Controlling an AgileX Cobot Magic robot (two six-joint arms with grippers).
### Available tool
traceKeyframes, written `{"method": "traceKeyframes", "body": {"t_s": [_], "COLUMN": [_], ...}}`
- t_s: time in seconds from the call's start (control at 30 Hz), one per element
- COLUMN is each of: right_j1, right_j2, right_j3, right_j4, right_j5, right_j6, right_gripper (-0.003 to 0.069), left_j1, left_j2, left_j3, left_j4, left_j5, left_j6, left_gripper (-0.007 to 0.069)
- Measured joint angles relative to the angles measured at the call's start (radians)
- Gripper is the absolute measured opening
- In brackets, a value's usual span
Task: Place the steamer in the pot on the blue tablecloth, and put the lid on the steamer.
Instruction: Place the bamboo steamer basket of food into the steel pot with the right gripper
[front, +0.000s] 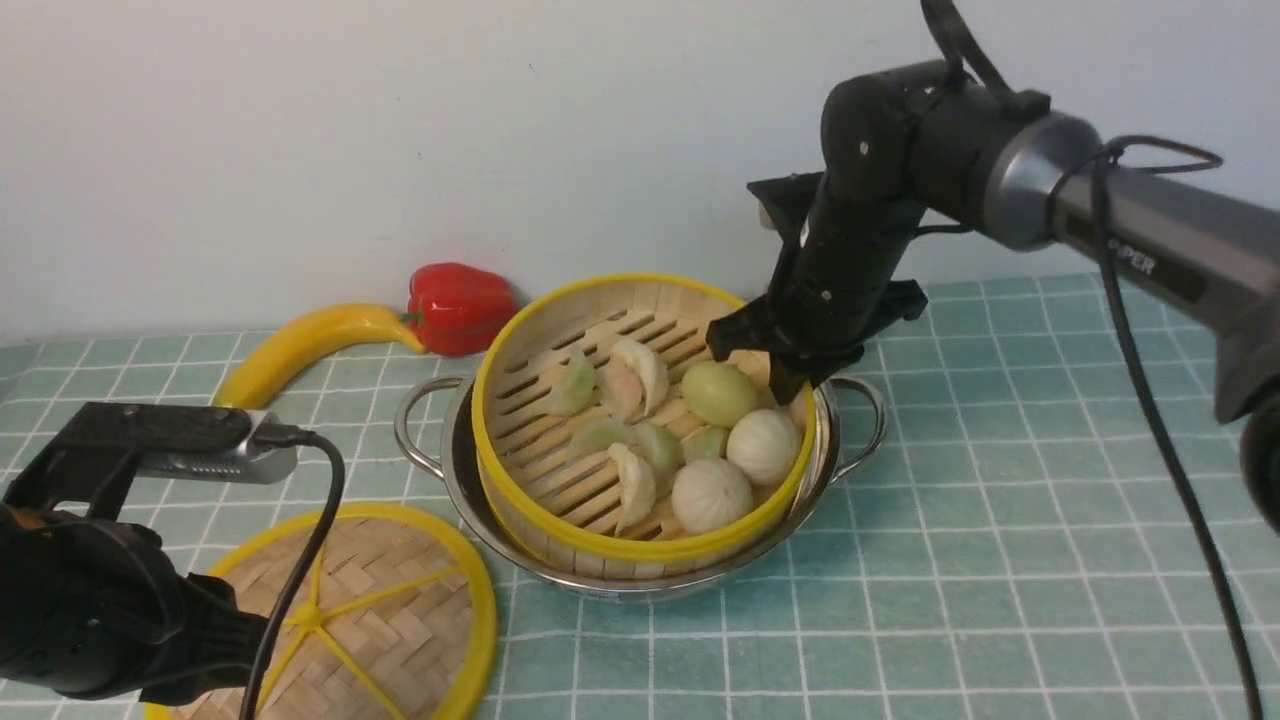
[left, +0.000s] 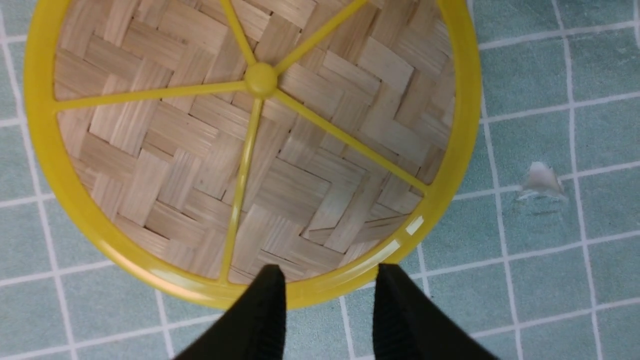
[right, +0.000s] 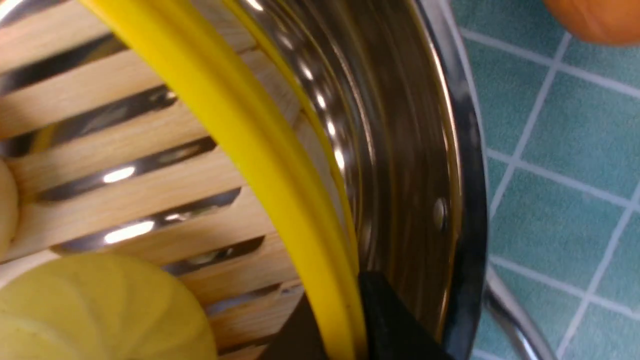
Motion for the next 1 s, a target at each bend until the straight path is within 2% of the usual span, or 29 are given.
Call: {"method": "traceKeyframes", "body": {"t_s": [0.37,0.8,1.0], "right_j1": [0.0,0.0,0.0], "right_j2": [0.096,0.115,0.115], "right_j3": [-0.126,-0.134,-0.134], "right_j4": [-0.019,-0.009,0.021], "right_j5": [-0.002,0.002,0.002], "right_j6": [0.0,-0.001,0.001], "right_gripper": [0.0053,0.0058,0.0139], "left_j1": [0.0,0.0,0.0], "left_j2": [0.0,0.0,0.0], "left_j3": [0.0,0.0,0.0], "left_j4": [-0.001,-0.001,0.006], "left_j5": [0.0,0.0,-0.029], "left_j6": [-0.006,-0.006,-0.017], "left_gripper": [0.0243,0.0243,0.0243]}}
